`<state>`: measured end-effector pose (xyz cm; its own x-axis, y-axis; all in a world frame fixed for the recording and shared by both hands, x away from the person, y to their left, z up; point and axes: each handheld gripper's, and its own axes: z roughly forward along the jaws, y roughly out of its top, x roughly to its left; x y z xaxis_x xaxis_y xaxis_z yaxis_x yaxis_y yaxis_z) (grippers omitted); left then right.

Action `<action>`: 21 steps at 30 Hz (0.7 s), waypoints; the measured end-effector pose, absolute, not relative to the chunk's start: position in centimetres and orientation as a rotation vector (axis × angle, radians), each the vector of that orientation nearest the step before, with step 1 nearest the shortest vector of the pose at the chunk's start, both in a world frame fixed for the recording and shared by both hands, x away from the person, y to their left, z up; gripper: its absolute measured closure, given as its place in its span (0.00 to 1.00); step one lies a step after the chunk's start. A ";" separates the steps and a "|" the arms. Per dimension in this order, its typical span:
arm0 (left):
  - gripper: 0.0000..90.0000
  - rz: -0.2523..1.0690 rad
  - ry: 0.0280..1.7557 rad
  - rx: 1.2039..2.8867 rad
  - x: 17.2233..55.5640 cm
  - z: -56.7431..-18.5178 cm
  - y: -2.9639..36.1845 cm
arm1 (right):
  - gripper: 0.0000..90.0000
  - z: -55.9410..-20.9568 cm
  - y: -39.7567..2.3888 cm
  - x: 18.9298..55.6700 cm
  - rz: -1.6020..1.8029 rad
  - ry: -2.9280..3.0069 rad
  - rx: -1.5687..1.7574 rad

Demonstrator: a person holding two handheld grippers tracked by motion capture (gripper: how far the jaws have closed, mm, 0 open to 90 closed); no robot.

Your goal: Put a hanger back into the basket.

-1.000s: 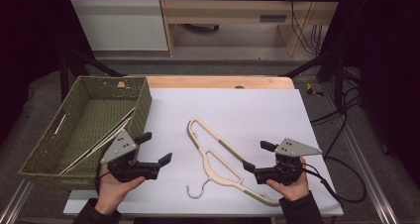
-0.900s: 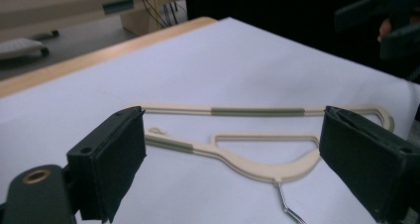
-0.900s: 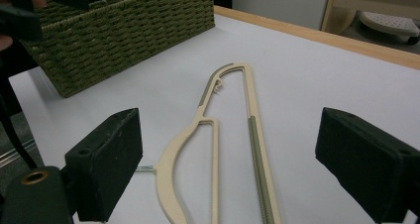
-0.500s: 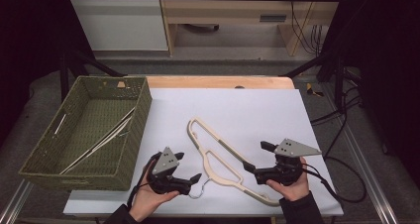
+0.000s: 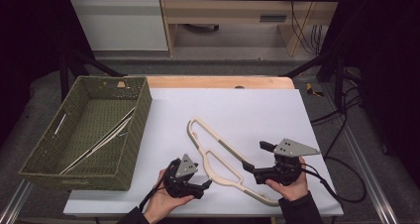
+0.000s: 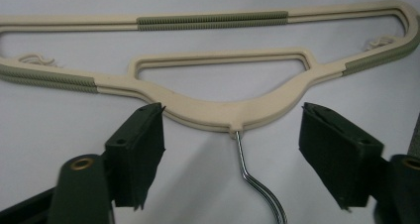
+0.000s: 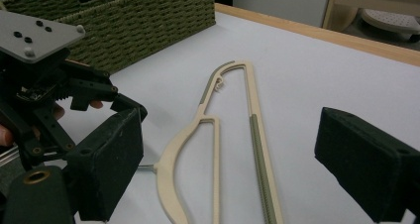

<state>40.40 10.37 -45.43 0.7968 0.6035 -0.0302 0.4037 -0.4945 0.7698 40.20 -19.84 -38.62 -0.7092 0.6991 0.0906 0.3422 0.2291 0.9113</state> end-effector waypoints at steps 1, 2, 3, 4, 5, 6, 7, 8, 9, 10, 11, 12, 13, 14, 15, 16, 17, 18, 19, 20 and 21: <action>0.35 0.304 0.747 2.160 40.4 -45.6 10.3 | 0.13 -38.6 -19.8 40.2 1.468 2.174 0.962; 0.39 0.298 0.751 2.162 40.5 -45.8 10.3 | 0.13 -38.7 -19.8 40.2 1.469 2.175 0.962; 0.42 0.286 0.757 2.169 40.6 -46.0 10.2 | 0.13 -38.7 -19.8 40.2 1.470 2.177 0.960; 0.44 0.275 0.765 2.176 40.6 -46.2 10.1 | 0.13 -38.7 -19.7 40.1 1.473 2.178 0.964; 0.48 0.273 0.767 2.182 40.6 -46.3 10.1 | 0.13 -38.8 -19.7 40.2 1.467 2.185 0.956; 0.50 0.268 0.777 2.181 40.6 -46.4 10.0 | 0.13 -38.8 -19.6 40.2 1.467 2.187 0.956; 0.53 0.260 0.780 2.182 40.7 -46.6 9.9 | 0.13 -38.9 -19.5 40.2 1.466 2.189 0.961; 0.57 0.249 0.788 2.182 40.7 -46.7 9.8 | 0.13 -38.9 -19.5 40.2 1.465 2.191 0.961; 0.59 0.244 0.796 2.183 40.8 -46.8 9.7 | 0.13 -39.0 -19.5 40.3 1.462 2.194 0.963; 0.62 0.238 0.807 2.184 40.9 -46.9 9.6 | 0.13 -39.0 -19.4 40.3 1.459 2.196 0.963; 0.65 0.228 0.817 2.184 40.9 -47.0 9.5 | 0.13 -39.1 -19.4 40.3 1.459 2.200 0.959; 0.66 0.217 0.825 2.183 40.9 -47.1 9.4 | 0.13 -39.1 -19.3 40.3 1.456 2.201 0.959; 0.69 0.218 0.824 2.189 40.9 -47.2 9.4 | 0.13 -39.1 -19.3 40.3 1.457 2.202 0.962; 0.71 0.221 0.828 2.191 40.9 -47.3 9.3 | 0.13 -39.1 -19.2 40.3 1.458 2.204 0.964; 0.73 0.210 0.838 2.188 40.9 -47.4 9.2 | 0.13 -39.2 -19.2 40.3 1.457 2.204 0.963; 0.75 0.209 0.843 2.188 40.9 -47.5 9.2 | 0.13 -39.2 -19.2 40.3 1.457 2.204 0.962; 0.77 0.214 0.849 2.185 40.8 -47.5 9.2 | 0.13 -39.2 -19.2 40.3 1.457 2.204 0.961; 0.80 0.216 0.856 2.185 40.8 -47.6 9.2 | 0.13 -39.1 -19.2 40.3 1.459 2.204 0.963; 0.81 0.212 0.863 2.188 40.9 -47.6 9.2 | 0.13 -39.1 -19.3 40.3 1.459 2.204 0.963; 0.82 0.202 0.877 2.182 40.8 -47.7 9.2 | 0.13 -39.1 -19.3 40.3 1.459 2.204 0.962; 0.83 0.206 0.876 2.189 40.8 -47.8 9.3 | 0.14 -39.1 -19.2 40.3 1.460 2.204 0.963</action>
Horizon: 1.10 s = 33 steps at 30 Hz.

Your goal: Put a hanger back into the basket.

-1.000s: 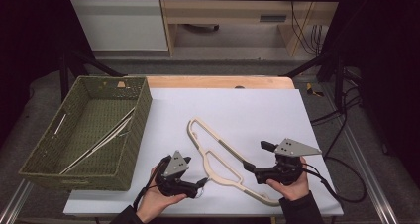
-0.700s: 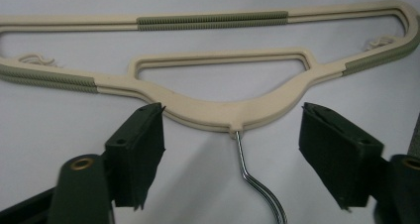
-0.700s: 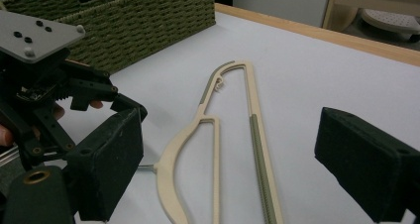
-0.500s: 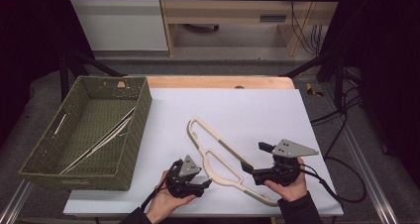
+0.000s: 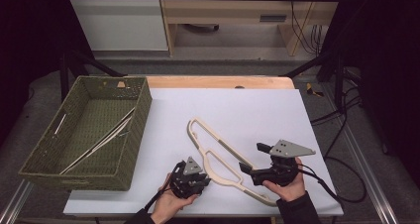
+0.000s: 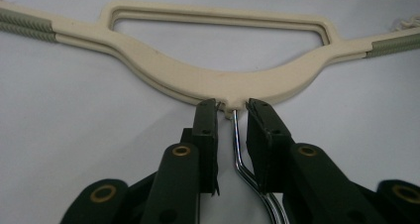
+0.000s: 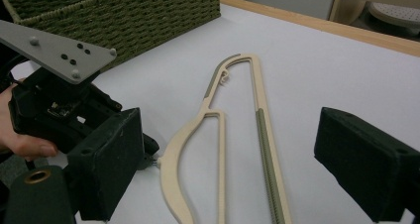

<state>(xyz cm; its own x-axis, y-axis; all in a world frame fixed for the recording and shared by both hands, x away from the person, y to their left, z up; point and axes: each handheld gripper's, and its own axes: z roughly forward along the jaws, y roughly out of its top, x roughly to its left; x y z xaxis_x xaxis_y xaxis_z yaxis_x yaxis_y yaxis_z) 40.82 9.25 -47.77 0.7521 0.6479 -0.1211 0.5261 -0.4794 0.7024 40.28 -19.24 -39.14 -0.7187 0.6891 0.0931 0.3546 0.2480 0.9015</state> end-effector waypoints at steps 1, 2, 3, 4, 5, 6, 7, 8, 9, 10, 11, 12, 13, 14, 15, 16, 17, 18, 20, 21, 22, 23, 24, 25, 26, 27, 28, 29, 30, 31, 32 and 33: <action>0.85 0.212 0.882 2.182 40.8 -47.8 9.2 | 0.13 -39.2 -19.2 40.3 1.459 2.205 0.962; 0.86 0.217 0.881 2.184 40.7 -47.8 9.2 | 0.14 -39.2 -19.2 40.3 1.457 2.205 0.959; 0.86 0.224 0.882 2.184 40.7 -47.8 9.2 | 0.14 -39.2 -19.2 40.3 1.457 2.206 0.960; 0.87 0.238 0.884 2.185 40.7 -47.8 9.1 | 0.13 -39.2 -19.2 40.3 1.457 2.208 0.958; 0.88 0.244 0.884 2.188 40.6 -47.8 9.1 | 0.13 -39.3 -19.2 40.3 1.456 2.210 0.954; 0.88 0.252 0.886 2.192 40.6 -47.8 9.1 | 0.14 -39.3 -19.1 40.3 1.457 2.212 0.954; 0.89 0.262 0.888 2.199 40.5 -47.8 9.0 | 0.14 -39.3 -19.1 40.3 1.458 2.211 0.957; 0.90 0.267 0.890 2.202 40.4 -47.8 8.9 | 0.14 -39.3 -19.1 40.3 1.456 2.214 0.959; 0.90 0.277 0.890 2.205 40.4 -47.8 8.8 | 0.14 -39.3 -19.0 40.3 1.458 2.214 0.960; 0.91 0.281 0.892 2.210 40.3 -47.7 8.7 | 0.14 -39.4 -19.0 40.3 1.457 2.218 0.959; 0.94 0.279 0.893 2.210 40.3 -47.7 8.7 | 0.14 -39.5 -18.9 40.4 1.456 2.223 0.954; 0.98 0.270 0.898 2.209 40.3 -47.7 8.6 | 0.14 -39.5 -18.8 40.4 1.456 2.224 0.956; 0.98 0.274 0.895 2.214 40.3 -47.7 8.6 | 0.14 -39.6 -18.7 40.4 1.455 2.229 0.957; 0.98 0.269 0.896 2.214 40.3 -47.7 8.6 | 0.14 -39.7 -18.6 40.4 1.452 2.235 0.957; 0.98 0.259 0.901 2.213 40.4 -47.6 8.6 | 0.14 -39.8 -18.5 40.5 1.450 2.240 0.956; 0.98 0.251 0.906 2.211 40.4 -47.6 8.6 | 0.14 -39.9 -18.4 40.5 1.447 2.246 0.956; 0.98 0.255 0.905 2.210 40.4 -47.6 8.7 | 0.14 -40.1 -18.2 40.5 1.443 2.255 0.955; 0.98 0.251 0.905 2.215 40.4 -47.6 8.7 | 0.14 -40.2 -18.1 40.6 1.442 2.261 0.957; 0.98 0.246 0.906 2.214 40.4 -47.4 8.6 | 0.14 -40.4 -17.9 40.6 1.435 2.275 0.953; 0.98 0.251 0.903 2.211 40.4 -47.3 8.7 | 0.14 -40.6 -17.7 40.7 1.434 2.280 0.953; 0.98 0.246 0.899 2.216 40.4 -47.1 8.7 | 0.14 -40.6 -17.6 40.7 1.432 2.287 0.953; 0.98 0.253 0.900 2.204 40.4 -47.0 8.7 | 0.14 -40.7 -17.5 40.7 1.427 2.292 0.950; 0.98 0.255 0.890 2.207 40.4 -46.7 8.8 | 0.15 -40.8 -17.4 40.7 1.430 2.295 0.955; 0.98 0.259 0.887 2.205 40.4 -46.6 8.8 | 0.15 -41.0 -17.2 40.7 1.430 2.304 0.948; 0.98 0.255 0.883 2.205 40.4 -46.4 8.8 | 0.15 -41.1 -17.1 40.7 1.431 2.304 0.954; 0.98 0.261 0.882 2.200 40.4 -46.3 8.8 | 0.16 -41.2 -17.0 40.8 1.429 2.312 0.947; 0.98 0.264 0.879 2.203 40.4 -46.1 8.8 | 0.16 -41.4 -16.8 40.8 1.431 2.318 0.953; 0.98 0.271 0.876 2.205 40.4 -45.9 8.8 | 0.17 -41.6 -16.6 40.8 1.429 2.324 0.951; 0.98 0.280 0.872 2.212 40.3 -45.8 8.8 | 0.17 -41.8 -16.4 40.9 1.428 2.334 0.948; 0.98 0.279 0.872 2.212 40.3 -45.7 8.7 | 0.17 -42.1 -16.1 40.9 1.422 2.350 0.948; 0.98 0.288 0.867 2.219 40.3 -45.5 8.7 | 0.17 -42.3 -15.9 40.9 1.414 2.360 0.949; 0.98 0.291 0.866 2.218 40.3 -45.4 8.7 | 0.18 -42.5 -15.6 41.0 1.400 2.370 0.942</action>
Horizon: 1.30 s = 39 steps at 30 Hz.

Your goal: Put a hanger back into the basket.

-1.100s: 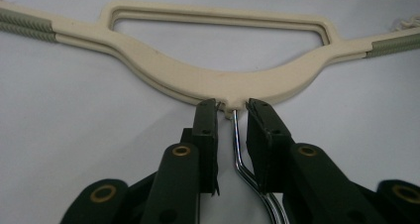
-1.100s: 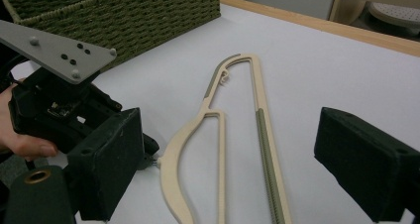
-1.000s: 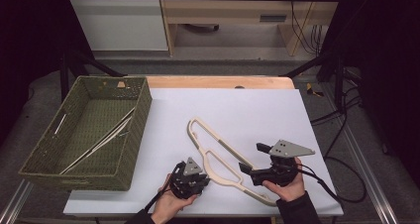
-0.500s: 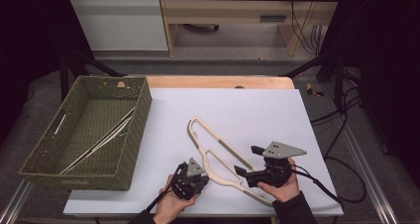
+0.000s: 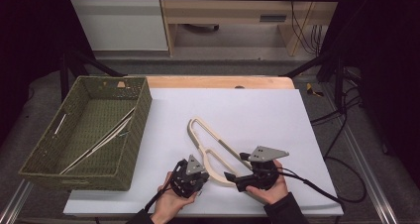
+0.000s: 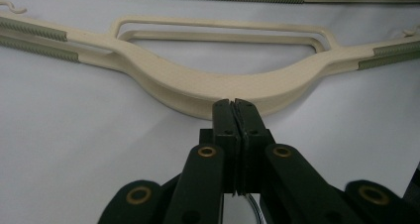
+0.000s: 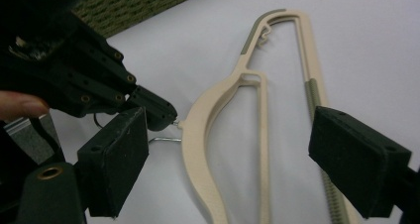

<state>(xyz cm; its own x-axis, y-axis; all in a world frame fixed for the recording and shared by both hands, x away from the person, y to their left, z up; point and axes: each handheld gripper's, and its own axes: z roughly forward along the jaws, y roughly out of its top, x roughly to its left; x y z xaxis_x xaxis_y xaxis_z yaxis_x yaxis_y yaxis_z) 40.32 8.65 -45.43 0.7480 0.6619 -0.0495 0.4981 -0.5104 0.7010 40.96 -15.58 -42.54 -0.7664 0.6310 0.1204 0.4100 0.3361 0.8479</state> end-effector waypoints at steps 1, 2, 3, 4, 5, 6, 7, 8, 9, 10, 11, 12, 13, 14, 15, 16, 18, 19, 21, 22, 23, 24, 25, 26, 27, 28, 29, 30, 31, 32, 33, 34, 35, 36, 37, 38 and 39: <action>0.98 0.292 0.865 2.222 40.3 -45.3 8.6 | 0.18 -42.7 -15.3 41.0 1.391 2.384 0.938; 0.98 0.295 0.862 2.225 40.4 -45.1 8.6 | 0.18 -42.9 -15.0 40.9 1.380 2.396 0.930; 0.98 0.298 0.862 2.220 40.4 -45.0 8.6 | 0.19 -43.1 -14.6 40.9 1.371 2.404 0.923; 0.98 0.300 0.861 2.221 40.4 -44.9 8.6 | 0.20 -43.3 -14.4 40.9 1.367 2.409 0.916; 0.98 0.303 0.857 2.224 40.4 -44.8 8.6 | 0.21 -43.4 -14.3 40.9 1.366 2.415 0.911; 0.98 0.305 0.860 2.220 40.4 -44.7 8.6 | 0.22 -43.5 -14.2 40.9 1.362 2.416 0.921; 0.98 0.307 0.856 2.221 40.4 -44.5 8.7 | 0.23 -43.6 -14.1 40.9 1.353 2.419 0.921; 0.98 0.305 0.856 2.221 40.4 -44.4 8.7 | 0.24 -43.7 -14.0 40.9 1.348 2.416 0.921; 0.98 0.307 0.856 2.221 40.4 -44.3 8.7 | 0.26 -43.7 -13.9 40.9 1.344 2.417 0.916; 0.98 0.311 0.853 2.223 40.5 -44.2 8.7 | 0.27 -43.8 -13.7 40.9 1.340 2.415 0.916; 0.98 0.310 0.852 2.224 40.4 -44.2 8.7 | 0.28 -43.9 -13.6 40.8 1.332 2.424 0.915; 0.98 0.310 0.846 2.229 40.5 -44.0 8.7 | 0.30 -44.0 -13.4 40.8 1.325 2.431 0.915; 0.98 0.311 0.848 2.229 40.5 -44.0 8.7 | 0.32 -44.2 -13.1 40.8 1.306 2.442 0.915; 0.98 0.315 0.847 2.228 40.5 -43.9 8.7 | 0.33 -44.3 -12.9 40.8 1.282 2.452 0.904; 0.98 0.315 0.846 2.229 40.4 -43.8 8.6 | 0.34 -44.4 -12.7 40.8 1.264 2.461 0.900; 0.98 0.318 0.845 2.232 40.4 -43.8 8.6 | 0.35 -44.6 -12.4 40.8 1.244 2.472 0.889; 0.98 0.321 0.840 2.233 40.4 -43.7 8.6 | 0.38 -44.8 -12.0 40.8 1.231 2.486 0.888; 0.98 0.323 0.839 2.233 40.4 -43.6 8.6 | 0.39 -44.9 -11.9 40.8 1.221 2.486 0.893; 0.98 0.325 0.837 2.234 40.4 -43.5 8.6 | 0.44 -45.0 -11.6 40.8 1.194 2.502 0.874; 0.98 0.323 0.840 2.233 40.4 -43.4 8.6 | 0.45 -45.0 -11.5 40.8 1.186 2.508 0.867; 0.98 0.322 0.837 2.233 40.4 -43.4 8.5 | 0.46 -45.2 -11.3 40.8 1.179 2.508 0.863; 0.98 0.321 0.835 2.232 40.3 -43.3 8.5 | 0.48 -45.3 -11.2 40.8 1.161 2.518 0.859; 0.98 0.320 0.836 2.228 40.3 -43.2 8.5 | 0.49 -45.4 -11.0 40.8 1.141 2.522 0.853; 0.98 0.321 0.836 2.227 40.3 -43.2 8.5 | 0.52 -45.5 -10.9 40.8 1.131 2.532 0.840; 0.98 0.320 0.838 2.227 40.3 -43.1 8.5 | 0.54 -45.6 -10.8 40.8 1.125 2.537 0.841; 0.98 0.319 0.835 2.225 40.3 -43.0 8.5 | 0.56 -45.7 -10.7 40.8 1.124 2.537 0.847; 0.98 0.320 0.835 2.222 40.3 -43.0 8.5 | 0.57 -45.8 -10.7 40.9 1.115 2.540 0.845; 0.98 0.320 0.834 2.223 40.3 -43.0 8.5 | 0.59 -45.8 -10.7 40.9 1.106 2.546 0.843; 0.98 0.320 0.833 2.223 40.3 -43.0 8.5 | 0.61 -45.8 -10.7 40.9 1.098 2.544 0.852; 0.98 0.321 0.831 2.224 40.3 -43.0 8.5 | 0.63 -45.9 -10.7 40.9 1.099 2.544 0.838; 0.98 0.316 0.832 2.224 40.3 -43.0 8.5 | 0.66 -45.9 -10.6 40.9 1.094 2.544 0.835; 0.98 0.315 0.832 2.224 40.3 -43.0 8.5 | 0.68 -45.9 -10.6 40.9 1.089 2.544 0.831; 0.98 0.314 0.831 2.222 40.2 -43.0 8.4 | 0.70 -45.9 -10.6 40.9 1.080 2.545 0.823; 0.98 0.316 0.828 2.225 40.2 -42.9 8.4 | 0.72 -45.9 -10.6 40.9 1.079 2.548 0.810; 0.98 0.315 0.827 2.226 40.1 -42.9 8.4 | 0.74 -45.9 -10.6 40.9 1.071 2.554 0.811; 0.98 0.318 0.826 2.226 40.1 -42.9 8.3 | 0.76 -46.0 -10.5 40.9 1.068 2.555 0.803; 0.98 0.319 0.825 2.228 40.1 -42.9 8.3 | 0.78 -46.0 -10.5 40.9 1.072 2.561 0.785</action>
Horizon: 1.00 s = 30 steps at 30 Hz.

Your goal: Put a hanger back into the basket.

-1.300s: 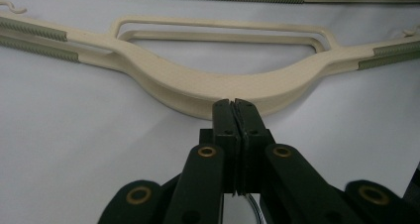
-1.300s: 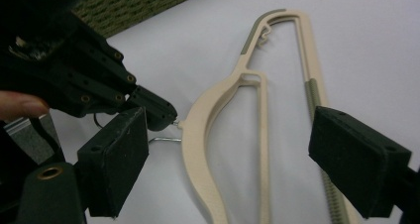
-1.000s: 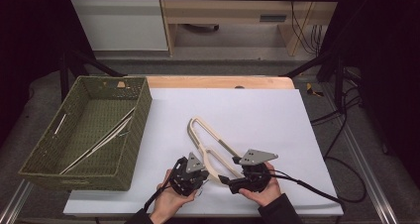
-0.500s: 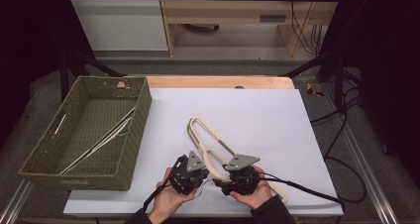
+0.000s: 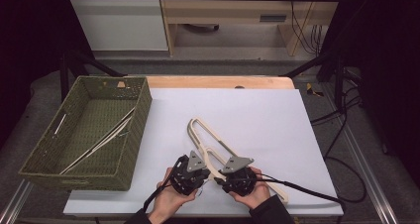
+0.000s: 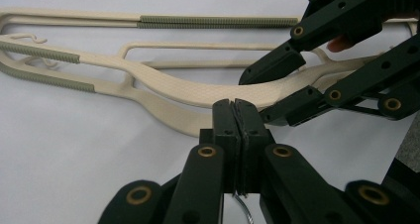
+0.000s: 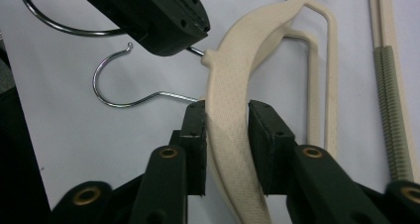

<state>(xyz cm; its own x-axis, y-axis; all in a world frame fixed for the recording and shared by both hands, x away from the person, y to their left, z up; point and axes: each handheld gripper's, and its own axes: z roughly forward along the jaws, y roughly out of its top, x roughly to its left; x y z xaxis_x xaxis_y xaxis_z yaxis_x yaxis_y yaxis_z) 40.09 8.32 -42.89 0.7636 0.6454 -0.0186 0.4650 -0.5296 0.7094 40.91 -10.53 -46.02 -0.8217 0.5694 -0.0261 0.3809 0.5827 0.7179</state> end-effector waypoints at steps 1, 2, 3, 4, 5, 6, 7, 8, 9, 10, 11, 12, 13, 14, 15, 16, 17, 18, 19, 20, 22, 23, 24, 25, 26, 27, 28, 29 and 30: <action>0.98 0.320 0.823 2.228 40.1 -42.9 8.3 | 0.79 -46.0 -10.5 40.9 1.065 2.560 0.788; 0.98 0.323 0.819 2.230 40.1 -42.9 8.3 | 0.79 -46.0 -10.5 40.9 1.069 2.565 0.766; 0.98 0.324 0.816 2.231 40.1 -42.9 8.3 | 0.80 -45.9 -10.5 40.8 1.052 2.565 0.761; 0.98 0.320 0.819 2.229 40.0 -42.9 8.3 | 0.80 -45.9 -10.4 40.7 1.053 2.567 0.753; 0.98 0.321 0.819 2.226 40.0 -42.9 8.4 | 0.81 -45.9 -10.4 40.7 1.046 2.566 0.725; 0.98 0.323 0.817 2.221 40.0 -42.8 8.4 | 0.81 -45.8 -10.3 40.6 1.041 2.566 0.736; 0.98 0.322 0.816 2.218 40.0 -42.8 8.4 | 0.82 -45.8 -10.3 40.6 1.039 2.561 0.713; 0.98 0.316 0.812 2.217 40.1 -42.8 8.5 | 0.82 -45.8 -10.3 40.6 1.047 2.562 0.712; 0.98 0.311 0.812 2.214 40.2 -42.7 8.6 | 0.82 -45.8 -10.4 40.5 1.048 2.562 0.713; 0.98 0.300 0.815 2.206 40.2 -42.7 8.7 | 0.82 -45.7 -10.4 40.5 1.044 2.561 0.713; 0.96 0.300 0.808 2.201 40.2 -42.6 8.8 | 0.82 -45.7 -10.4 40.5 1.044 2.561 0.711; 0.92 0.291 0.798 2.183 40.2 -42.3 9.0 | 0.82 -45.6 -10.4 40.5 1.045 2.560 0.711; 0.88 0.285 0.793 2.172 40.2 -42.2 9.1 | 0.82 -45.6 -10.5 40.5 1.055 2.562 0.715; 0.85 0.283 0.776 2.150 40.2 -41.8 9.4 | 0.82 -45.6 -10.5 40.5 1.057 2.558 0.715; 0.78 0.288 0.763 2.133 40.2 -41.5 9.6 | 0.82 -45.5 -10.5 40.5 1.052 2.554 0.712; 0.74 0.323 0.753 2.106 40.2 -41.0 10.0 | 0.82 -45.5 -10.6 40.5 1.061 2.553 0.710; 0.66 0.350 0.752 2.090 40.1 -40.7 10.2 | 0.82 -45.4 -10.6 40.5 1.063 2.552 0.713; 0.62 0.367 0.743 2.065 40.2 -40.3 10.6 | 0.82 -45.3 -10.6 40.5 1.064 2.549 0.711; 0.57 0.369 0.744 2.033 40.2 -39.9 11.1 | 0.82 -45.2 -10.7 40.5 1.067 2.545 0.716; 0.53 0.375 0.746 2.012 40.3 -39.5 11.6 | 0.83 -45.1 -10.7 40.5 1.071 2.542 0.713; 0.44 0.377 0.734 1.980 40.6 -38.9 12.5 | 0.83 -44.9 -10.9 40.4 1.074 2.534 0.717; 0.40 0.376 0.732 1.963 40.7 -38.6 12.9 | 0.83 -44.8 -11.0 40.4 1.072 2.534 0.715; 0.34 0.372 0.729 1.948 40.8 -38.2 13.5 | 0.83 -44.7 -11.1 40.4 1.074 2.531 0.708; 0.30 0.383 0.728 1.921 40.9 -37.9 14.0 | 0.83 -44.5 -11.1 40.4 1.071 2.524 0.722; 0.27 0.393 0.728 1.902 40.9 -37.6 14.4 | 0.83 -44.4 -11.3 40.4 1.076 2.526 0.706; 0.24 0.405 0.725 1.878 40.9 -37.2 15.0 | 0.83 -44.3 -11.3 40.3 1.069 2.517 0.720; 0.21 0.409 0.723 1.866 41.0 -37.0 15.4 | 0.84 -44.2 -11.4 40.3 1.072 2.517 0.712; 0.17 0.416 0.715 1.858 41.0 -36.7 15.8 | 0.84 -44.0 -11.5 40.3 1.073 2.510 0.722; 0.15 0.419 0.705 1.857 41.1 -36.5 16.2 | 0.84 -43.9 -11.6 40.3 1.076 2.509 0.718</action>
